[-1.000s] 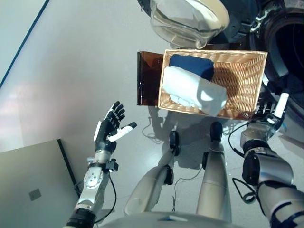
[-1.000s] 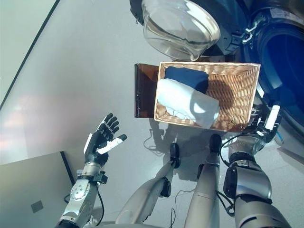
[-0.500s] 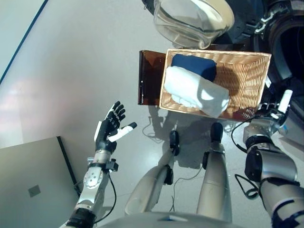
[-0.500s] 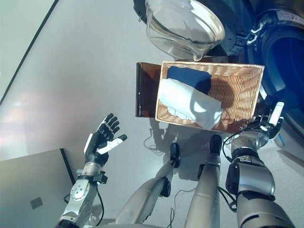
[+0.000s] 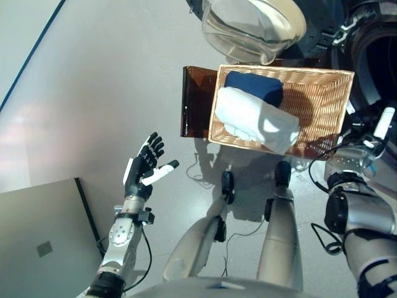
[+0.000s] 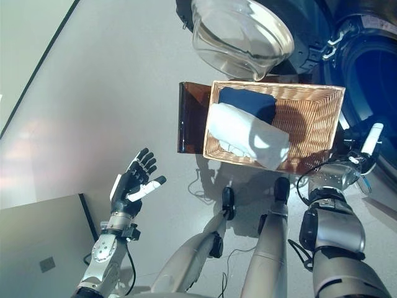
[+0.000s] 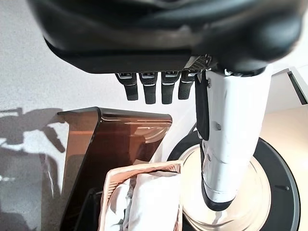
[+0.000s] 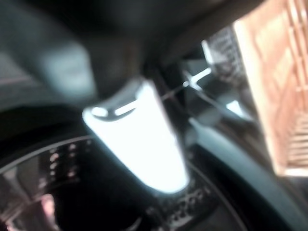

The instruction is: Pick up the clothes and place them into the washing machine

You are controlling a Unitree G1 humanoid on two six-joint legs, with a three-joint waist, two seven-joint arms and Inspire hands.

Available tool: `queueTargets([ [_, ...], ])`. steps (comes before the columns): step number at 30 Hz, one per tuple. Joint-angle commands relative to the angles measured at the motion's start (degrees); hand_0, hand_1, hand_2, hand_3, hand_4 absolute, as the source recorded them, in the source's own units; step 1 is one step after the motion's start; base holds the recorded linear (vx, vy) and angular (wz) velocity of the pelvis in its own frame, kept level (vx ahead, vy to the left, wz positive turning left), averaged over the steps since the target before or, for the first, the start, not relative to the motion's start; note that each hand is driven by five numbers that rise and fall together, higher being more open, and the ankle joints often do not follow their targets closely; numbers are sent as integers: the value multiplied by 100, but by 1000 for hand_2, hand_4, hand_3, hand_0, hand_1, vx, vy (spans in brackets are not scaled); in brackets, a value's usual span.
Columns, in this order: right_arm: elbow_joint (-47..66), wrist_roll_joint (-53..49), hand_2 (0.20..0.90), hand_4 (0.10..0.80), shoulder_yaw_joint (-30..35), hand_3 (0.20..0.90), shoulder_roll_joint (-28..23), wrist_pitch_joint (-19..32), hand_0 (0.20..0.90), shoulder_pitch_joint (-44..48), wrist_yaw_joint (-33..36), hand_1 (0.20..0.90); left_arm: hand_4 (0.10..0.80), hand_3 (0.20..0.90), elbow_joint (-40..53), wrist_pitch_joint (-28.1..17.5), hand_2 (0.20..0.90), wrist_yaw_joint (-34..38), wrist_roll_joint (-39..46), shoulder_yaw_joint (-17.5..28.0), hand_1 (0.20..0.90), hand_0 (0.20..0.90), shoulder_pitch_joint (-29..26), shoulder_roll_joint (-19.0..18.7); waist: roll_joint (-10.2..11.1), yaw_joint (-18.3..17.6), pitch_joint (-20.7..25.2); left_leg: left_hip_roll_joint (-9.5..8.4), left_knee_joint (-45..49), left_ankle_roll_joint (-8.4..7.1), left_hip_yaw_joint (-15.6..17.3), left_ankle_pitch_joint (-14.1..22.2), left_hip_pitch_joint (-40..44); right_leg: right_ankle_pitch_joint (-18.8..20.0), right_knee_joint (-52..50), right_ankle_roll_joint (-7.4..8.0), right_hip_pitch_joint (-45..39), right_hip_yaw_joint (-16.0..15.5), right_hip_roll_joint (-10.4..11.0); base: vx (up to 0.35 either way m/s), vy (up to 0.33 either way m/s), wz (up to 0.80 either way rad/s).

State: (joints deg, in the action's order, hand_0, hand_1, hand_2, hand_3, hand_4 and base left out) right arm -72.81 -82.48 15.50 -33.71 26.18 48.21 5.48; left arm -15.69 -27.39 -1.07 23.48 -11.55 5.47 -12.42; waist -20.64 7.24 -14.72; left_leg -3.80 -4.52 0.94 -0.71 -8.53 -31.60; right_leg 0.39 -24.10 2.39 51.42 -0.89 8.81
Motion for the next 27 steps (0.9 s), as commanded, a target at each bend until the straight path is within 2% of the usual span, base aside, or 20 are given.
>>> queueTargets([
  [1,3,373,200,300,-220,200,-492,412,200,129,227,200,800,900,371,-359,900,196,246,429,900,900,59,-449,60,137,258,44,-48,-671,-55,431,178,-68,875,99,-674,-37,-157,28,-3,3],
  [5,-38,642,200,300,-269,200,-964,591,200,560,803,200,800,900,429,-375,900,307,202,435,900,900,118,-610,95,126,311,57,-48,-671,-57,430,204,-95,855,90,-710,-49,-171,0,0,0],
  [16,213,1075,200,300,-704,200,-1944,713,200,1291,1257,200,800,900,504,-402,900,357,262,443,900,900,200,-747,283,-1,326,112,-48,-699,-85,426,273,-72,849,68,-790,-104,-221,0,0,0],
  [20,351,1055,200,300,-667,200,-2141,901,200,1415,1398,200,800,900,519,-422,900,393,298,476,900,900,213,-763,304,-45,343,123,-48,-710,-111,464,309,-153,862,66,-863,-116,-248,0,0,0],
  [27,402,1158,200,300,-594,200,-2062,988,200,1383,1599,200,800,900,493,-451,900,458,301,486,900,900,177,-753,288,-53,353,122,-48,-713,-126,429,290,-97,883,70,-865,-153,-244,-7,-2,1],
])
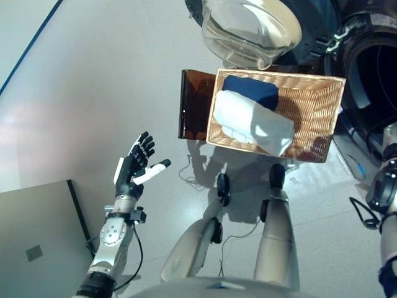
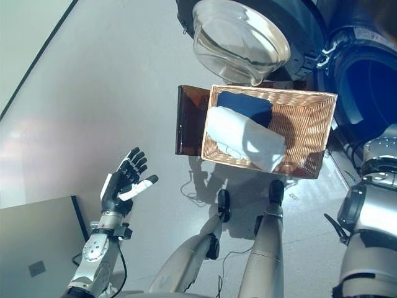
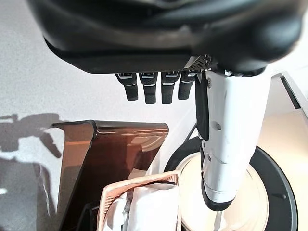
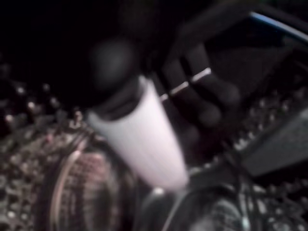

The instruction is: Pick up the clothes and place them into the washing machine

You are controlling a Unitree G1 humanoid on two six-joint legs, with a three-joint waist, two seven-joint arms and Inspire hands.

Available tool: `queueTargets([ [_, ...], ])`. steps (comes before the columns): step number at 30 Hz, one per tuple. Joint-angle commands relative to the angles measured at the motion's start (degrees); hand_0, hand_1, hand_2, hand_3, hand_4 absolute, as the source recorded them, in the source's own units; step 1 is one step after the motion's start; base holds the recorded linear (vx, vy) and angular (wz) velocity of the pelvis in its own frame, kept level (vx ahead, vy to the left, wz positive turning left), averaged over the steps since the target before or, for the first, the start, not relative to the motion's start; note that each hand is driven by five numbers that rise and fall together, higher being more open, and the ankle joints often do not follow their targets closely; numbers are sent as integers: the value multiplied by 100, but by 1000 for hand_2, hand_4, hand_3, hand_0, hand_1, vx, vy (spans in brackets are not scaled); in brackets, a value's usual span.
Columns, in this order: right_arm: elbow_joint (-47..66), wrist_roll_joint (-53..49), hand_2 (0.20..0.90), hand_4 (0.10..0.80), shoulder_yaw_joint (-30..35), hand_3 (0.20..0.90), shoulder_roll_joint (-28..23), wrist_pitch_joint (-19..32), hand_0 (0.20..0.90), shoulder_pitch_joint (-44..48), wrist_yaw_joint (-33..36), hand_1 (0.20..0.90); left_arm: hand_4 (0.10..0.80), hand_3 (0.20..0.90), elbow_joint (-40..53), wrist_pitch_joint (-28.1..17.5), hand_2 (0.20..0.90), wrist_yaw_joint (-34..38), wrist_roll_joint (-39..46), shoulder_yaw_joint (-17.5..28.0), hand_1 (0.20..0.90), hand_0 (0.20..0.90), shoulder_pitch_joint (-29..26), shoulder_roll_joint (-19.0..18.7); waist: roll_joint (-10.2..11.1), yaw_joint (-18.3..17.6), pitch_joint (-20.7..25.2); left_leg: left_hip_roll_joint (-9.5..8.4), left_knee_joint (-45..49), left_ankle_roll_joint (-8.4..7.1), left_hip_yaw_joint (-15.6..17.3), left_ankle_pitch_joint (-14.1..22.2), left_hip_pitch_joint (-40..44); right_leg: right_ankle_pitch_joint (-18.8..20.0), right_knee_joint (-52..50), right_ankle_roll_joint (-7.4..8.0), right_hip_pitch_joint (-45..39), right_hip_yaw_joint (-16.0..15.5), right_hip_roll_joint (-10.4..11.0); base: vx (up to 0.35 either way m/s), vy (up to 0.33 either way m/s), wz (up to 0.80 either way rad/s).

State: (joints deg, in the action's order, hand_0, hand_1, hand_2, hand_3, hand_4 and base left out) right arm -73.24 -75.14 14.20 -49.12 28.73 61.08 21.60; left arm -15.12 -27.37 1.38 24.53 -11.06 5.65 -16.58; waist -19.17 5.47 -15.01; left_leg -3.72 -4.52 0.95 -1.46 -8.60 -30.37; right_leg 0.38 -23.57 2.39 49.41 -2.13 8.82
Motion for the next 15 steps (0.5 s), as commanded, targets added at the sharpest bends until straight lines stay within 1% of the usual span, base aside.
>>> queueTargets([
  [1,432,452,200,300,-438,200,-455,741,200,59,10,200,800,900,447,-459,900,212,206,448,900,900,168,-321,120,125,385,108,-48,-711,-38,447,190,-116,820,73,-687,-27,-233,0,0,0],
  [4,504,471,200,300,-366,200,-325,821,200,-33,50,200,800,900,439,-477,900,221,202,467,900,900,171,-323,95,134,414,96,-48,-699,-36,442,195,-89,847,75,-700,-22,-234,11,7,0],
  [5,504,485,211,308,-352,211,-291,828,211,-69,59,211,800,900,441,-476,900,221,205,461,900,900,179,-319,94,134,417,93,-48,-696,-38,481,241,-144,837,80,-737,-16,-230,0,0,0],
  [6,519,494,395,439,-339,395,-284,831,395,-81,67,395,800,900,445,-476,900,221,206,463,900,900,180,-323,94,133,413,95,-48,-694,-41,446,219,-93,846,76,-720,-20,-232,0,0,0],
  [7,494,562,900,800,-328,900,-252,831,900,-106,123,900,800,900,437,-482,900,232,202,470,900,900,183,-319,95,134,422,96,-48,-695,-40,444,221,-86,857,76,-726,-20,-233,0,0,0],
  [9,457,626,900,800,-333,900,-172,804,900,-191,174,900,800,900,410,-481,900,254,189,477,900,900,163,-311,107,130,434,93,-48,-690,-40,447,240,-84,859,69,-750,-28,-238,0,0,0],
  [11,529,545,900,800,-245,900,19,775,900,-406,61,900,800,900,373,-467,900,251,193,476,900,900,158,-278,129,103,430,92,-48,-674,-35,459,286,-80,860,68,-784,-28,-250,0,0,0],
  [14,485,490,900,800,-159,900,136,750,900,-565,35,900,800,900,319,-449,900,222,209,452,900,900,157,-260,154,92,433,92,-48,-665,-31,507,360,-138,873,73,-874,-38,-241,0,0,0],
  [15,493,484,900,800,-142,900,142,751,900,-580,27,900,800,900,319,-450,900,220,211,452,900,900,155,-270,156,91,427,94,-48,-664,-36,472,343,-87,887,68,-864,-44,-243,0,0,0],
])
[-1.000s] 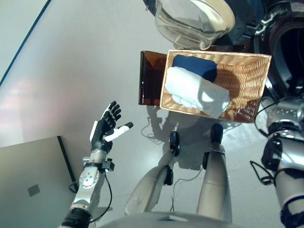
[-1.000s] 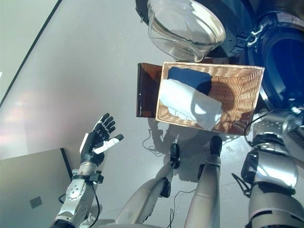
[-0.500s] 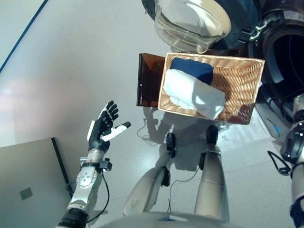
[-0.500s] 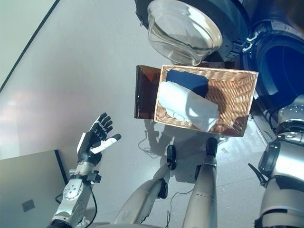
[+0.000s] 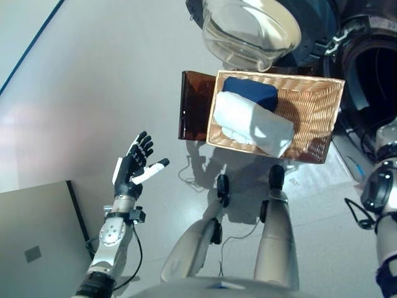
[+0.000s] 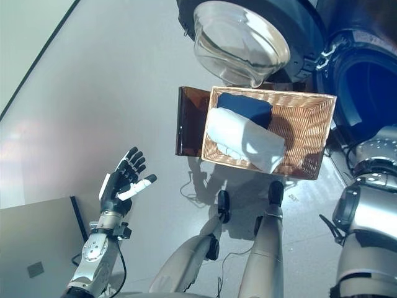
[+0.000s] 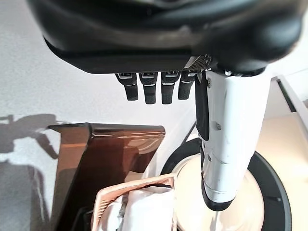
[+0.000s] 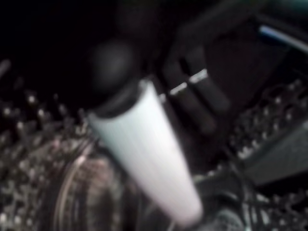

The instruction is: Pick up the clothes and place them into the washing machine

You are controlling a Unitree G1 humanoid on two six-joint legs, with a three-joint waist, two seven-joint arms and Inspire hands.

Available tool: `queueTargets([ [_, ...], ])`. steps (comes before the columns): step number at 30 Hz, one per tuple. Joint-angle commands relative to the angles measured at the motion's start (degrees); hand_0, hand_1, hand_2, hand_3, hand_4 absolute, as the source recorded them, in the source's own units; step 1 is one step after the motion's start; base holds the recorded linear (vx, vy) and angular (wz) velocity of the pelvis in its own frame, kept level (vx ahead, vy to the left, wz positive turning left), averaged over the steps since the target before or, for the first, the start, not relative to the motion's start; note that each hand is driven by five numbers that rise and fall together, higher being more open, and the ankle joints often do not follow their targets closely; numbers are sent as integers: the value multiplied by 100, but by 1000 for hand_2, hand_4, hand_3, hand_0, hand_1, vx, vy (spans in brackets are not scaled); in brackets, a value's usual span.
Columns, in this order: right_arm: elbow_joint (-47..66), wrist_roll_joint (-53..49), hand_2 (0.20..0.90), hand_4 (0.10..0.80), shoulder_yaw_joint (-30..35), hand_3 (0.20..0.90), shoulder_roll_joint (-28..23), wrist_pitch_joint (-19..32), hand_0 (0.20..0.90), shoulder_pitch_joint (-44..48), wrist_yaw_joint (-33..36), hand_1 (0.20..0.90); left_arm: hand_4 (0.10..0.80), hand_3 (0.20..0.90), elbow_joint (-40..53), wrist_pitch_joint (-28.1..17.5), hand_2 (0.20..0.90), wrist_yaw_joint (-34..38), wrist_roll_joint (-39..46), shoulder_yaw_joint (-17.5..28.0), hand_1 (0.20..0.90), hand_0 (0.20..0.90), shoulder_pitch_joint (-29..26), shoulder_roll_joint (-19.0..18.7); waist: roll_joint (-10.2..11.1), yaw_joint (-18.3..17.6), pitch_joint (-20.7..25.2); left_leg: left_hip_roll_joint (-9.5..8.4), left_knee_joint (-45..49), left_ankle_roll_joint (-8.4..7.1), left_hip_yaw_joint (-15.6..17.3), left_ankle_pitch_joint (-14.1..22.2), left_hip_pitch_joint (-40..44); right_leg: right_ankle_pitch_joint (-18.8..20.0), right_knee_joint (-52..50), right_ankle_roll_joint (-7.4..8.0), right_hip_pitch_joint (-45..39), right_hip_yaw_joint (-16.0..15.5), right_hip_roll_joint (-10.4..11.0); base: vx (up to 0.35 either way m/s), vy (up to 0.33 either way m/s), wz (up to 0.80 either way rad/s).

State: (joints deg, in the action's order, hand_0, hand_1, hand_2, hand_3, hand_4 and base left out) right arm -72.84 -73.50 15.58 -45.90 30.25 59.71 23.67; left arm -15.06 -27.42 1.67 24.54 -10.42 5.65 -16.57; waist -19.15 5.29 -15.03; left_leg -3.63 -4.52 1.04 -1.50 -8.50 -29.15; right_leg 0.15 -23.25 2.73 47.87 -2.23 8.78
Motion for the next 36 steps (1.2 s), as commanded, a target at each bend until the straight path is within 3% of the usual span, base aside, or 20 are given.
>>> queueTargets([
  [1,421,258,900,800,-223,900,-54,601,900,-528,-181,900,800,900,242,-424,900,195,207,375,900,900,148,-244,174,99,441,88,-48,-662,-30,508,279,-111,867,43,-780,-44,-238,0,0,0],
  [14,647,1072,900,800,-392,900,1014,196,900,-1821,-292,900,800,900,46,-406,900,247,76,514,900,900,230,-183,406,2,432,134,-48,-573,-71,534,624,6,1084,56,-1253,-129,-236,-2,2,0],
  [17,238,2123,900,800,-872,900,1088,-351,900,-2167,-232,900,800,900,-123,-387,900,258,-56,511,900,900,233,-129,540,-13,451,133,-48,-549,-98,601,853,3,1133,68,-1548,-158,-233,10,4,0],
  [23,139,3645,900,800,-1537,900,1332,-853,900,-2592,-116,900,800,900,-408,-321,900,292,-283,461,900,900,209,-102,784,-94,456,189,-48,-534,-127,612,1183,96,1494,73,-2176,-258,-289,43,-29,-1],
  [24,228,4290,900,800,-1833,900,1436,-990,900,-2742,-76,900,800,900,-480,-326,900,327,-370,468,900,900,200,-127,888,-123,466,214,-48,-543,-117,626,1285,110,1675,83,-2385,-302,-324,45,-39,-9],
  [32,1263,6109,900,800,-2686,900,1596,-1116,900,-3560,-136,900,800,900,-570,-385,900,381,-578,650,900,900,258,-34,1161,-210,542,288,-48,-498,-101,650,1521,182,1973,104,-2771,-373,-380,52,-24,-4],
  [36,1376,6480,900,800,-2912,900,1555,-1140,900,-3675,-231,900,800,900,-592,-393,900,334,-645,629,900,900,270,-5,1228,-208,590,311,-48,-498,-132,661,1604,164,2046,111,-2907,-410,-385,46,-18,7],
])
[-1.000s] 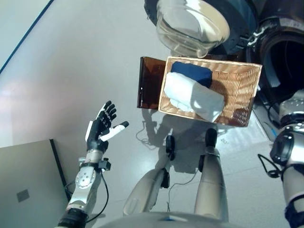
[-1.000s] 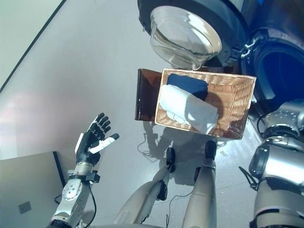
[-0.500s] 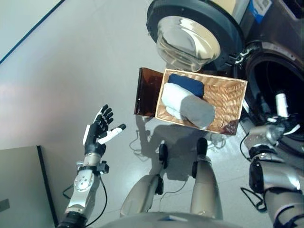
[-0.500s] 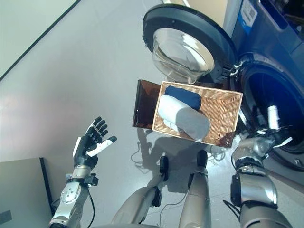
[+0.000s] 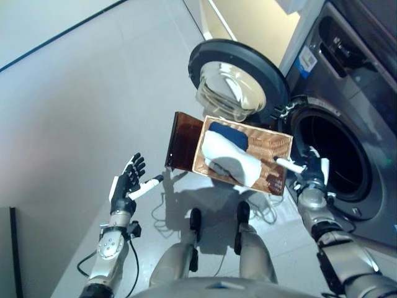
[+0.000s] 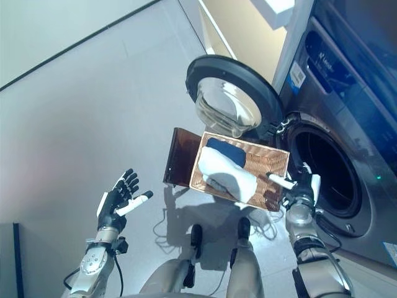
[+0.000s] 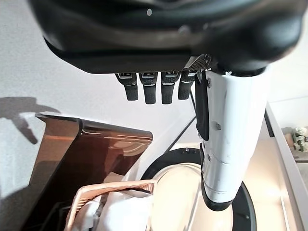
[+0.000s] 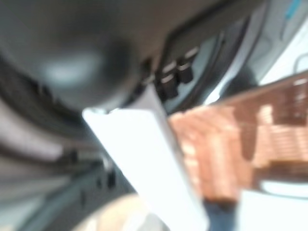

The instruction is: Pick up the clothes and place them into the washing machine

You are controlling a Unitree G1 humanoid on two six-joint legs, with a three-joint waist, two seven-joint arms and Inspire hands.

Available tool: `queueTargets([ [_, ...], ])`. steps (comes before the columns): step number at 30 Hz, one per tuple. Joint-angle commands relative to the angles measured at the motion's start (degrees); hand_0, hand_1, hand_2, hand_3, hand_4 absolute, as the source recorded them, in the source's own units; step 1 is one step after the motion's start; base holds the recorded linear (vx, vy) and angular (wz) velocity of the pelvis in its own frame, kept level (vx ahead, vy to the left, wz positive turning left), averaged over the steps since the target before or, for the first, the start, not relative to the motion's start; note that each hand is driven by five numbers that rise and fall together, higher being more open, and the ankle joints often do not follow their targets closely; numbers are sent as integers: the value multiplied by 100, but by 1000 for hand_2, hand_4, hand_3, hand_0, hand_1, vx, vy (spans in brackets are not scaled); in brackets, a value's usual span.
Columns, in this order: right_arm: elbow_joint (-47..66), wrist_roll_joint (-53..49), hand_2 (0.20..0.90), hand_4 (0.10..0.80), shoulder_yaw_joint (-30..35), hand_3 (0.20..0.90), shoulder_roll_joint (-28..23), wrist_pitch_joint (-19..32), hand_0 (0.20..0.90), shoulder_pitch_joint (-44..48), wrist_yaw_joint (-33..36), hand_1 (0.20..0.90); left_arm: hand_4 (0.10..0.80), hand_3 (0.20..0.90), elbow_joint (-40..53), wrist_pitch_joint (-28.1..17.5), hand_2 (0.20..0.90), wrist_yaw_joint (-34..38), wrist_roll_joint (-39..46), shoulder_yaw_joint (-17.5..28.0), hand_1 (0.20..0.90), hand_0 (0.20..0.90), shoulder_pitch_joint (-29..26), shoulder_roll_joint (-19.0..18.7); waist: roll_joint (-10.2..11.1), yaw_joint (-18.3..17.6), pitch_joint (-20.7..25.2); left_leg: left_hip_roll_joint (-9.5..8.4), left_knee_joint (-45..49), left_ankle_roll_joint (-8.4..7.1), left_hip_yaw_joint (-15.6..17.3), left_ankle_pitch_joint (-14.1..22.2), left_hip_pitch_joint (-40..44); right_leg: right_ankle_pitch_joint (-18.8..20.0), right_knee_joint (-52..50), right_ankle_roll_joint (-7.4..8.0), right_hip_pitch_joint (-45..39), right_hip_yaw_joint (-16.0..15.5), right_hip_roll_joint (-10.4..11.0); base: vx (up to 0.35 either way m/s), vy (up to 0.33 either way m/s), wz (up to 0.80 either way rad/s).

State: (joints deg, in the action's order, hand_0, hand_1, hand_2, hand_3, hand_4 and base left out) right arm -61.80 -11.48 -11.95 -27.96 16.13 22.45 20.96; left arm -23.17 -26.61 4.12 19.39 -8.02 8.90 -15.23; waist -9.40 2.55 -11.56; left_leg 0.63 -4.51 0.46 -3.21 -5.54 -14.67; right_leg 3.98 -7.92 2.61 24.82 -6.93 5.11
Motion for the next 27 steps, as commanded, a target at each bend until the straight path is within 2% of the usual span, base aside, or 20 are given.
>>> queueTargets([
  [1,325,356,900,800,-243,900,-225,271,900,26,-19,900,800,900,220,-467,900,69,-140,362,900,900,-41,-127,282,69,263,-109,-49,-439,25,367,176,-226,531,124,-638,44,-23,69,-38,11],
  [6,540,524,900,800,-725,900,-100,296,900,41,-380,900,800,900,213,-443,900,16,-203,384,900,900,-32,-159,402,136,302,-89,-49,-441,-27,371,253,-236,646,128,-795,-52,-34,33,-34,10],
  [14,200,344,900,800,-1074,900,311,288,900,436,-608,900,800,900,447,-444,900,-57,-176,470,900,900,-3,-205,408,329,302,-106,-49,-430,-93,331,128,-238,572,143,-664,-153,-18,-6,-7,8],
  [27,-520,498,900,800,-1187,900,190,96,900,1053,-494,900,800,900,944,-429,900,-207,-119,515,900,900,137,-350,278,622,66,-170,-49,-407,-332,173,-298,-176,415,145,-254,-298,57,-39,17,12],
])
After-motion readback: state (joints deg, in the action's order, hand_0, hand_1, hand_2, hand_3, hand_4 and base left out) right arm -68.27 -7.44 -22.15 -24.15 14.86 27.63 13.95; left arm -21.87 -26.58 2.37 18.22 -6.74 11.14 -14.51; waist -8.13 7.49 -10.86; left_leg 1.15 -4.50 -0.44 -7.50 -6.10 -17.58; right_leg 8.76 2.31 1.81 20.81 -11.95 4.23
